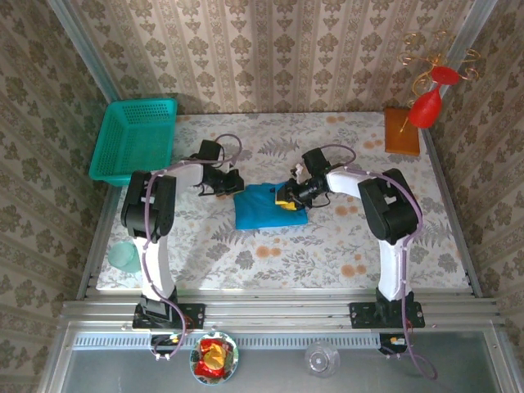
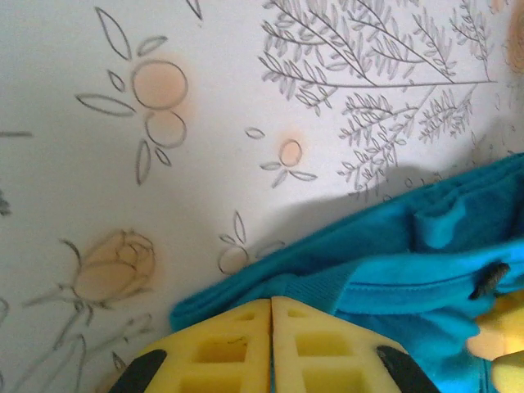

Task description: Fold the inside-out t-shirt

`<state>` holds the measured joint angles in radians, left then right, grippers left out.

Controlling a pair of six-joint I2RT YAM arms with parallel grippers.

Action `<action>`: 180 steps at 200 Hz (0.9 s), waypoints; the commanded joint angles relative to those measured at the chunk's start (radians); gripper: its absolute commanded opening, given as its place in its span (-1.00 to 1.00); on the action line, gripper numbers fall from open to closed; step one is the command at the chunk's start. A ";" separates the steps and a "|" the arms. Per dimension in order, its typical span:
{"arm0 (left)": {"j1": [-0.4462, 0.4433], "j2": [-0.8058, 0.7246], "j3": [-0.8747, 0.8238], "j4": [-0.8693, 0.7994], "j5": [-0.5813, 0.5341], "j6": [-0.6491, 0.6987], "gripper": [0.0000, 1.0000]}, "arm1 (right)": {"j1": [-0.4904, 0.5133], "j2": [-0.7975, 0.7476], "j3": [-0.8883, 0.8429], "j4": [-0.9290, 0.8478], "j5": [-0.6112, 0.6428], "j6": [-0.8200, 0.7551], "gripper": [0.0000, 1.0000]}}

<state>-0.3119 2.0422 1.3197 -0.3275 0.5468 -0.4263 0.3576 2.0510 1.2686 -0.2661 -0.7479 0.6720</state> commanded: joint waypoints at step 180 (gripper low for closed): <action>-0.158 -0.171 -0.284 -0.009 0.022 0.003 -0.82 | 0.074 0.000 -0.024 -0.106 0.122 0.019 -0.37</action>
<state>-0.4862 1.8378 1.0248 -0.2863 0.6491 -0.4614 0.4526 1.9984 1.2518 -0.2802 -0.7128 0.6888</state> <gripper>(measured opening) 0.091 0.322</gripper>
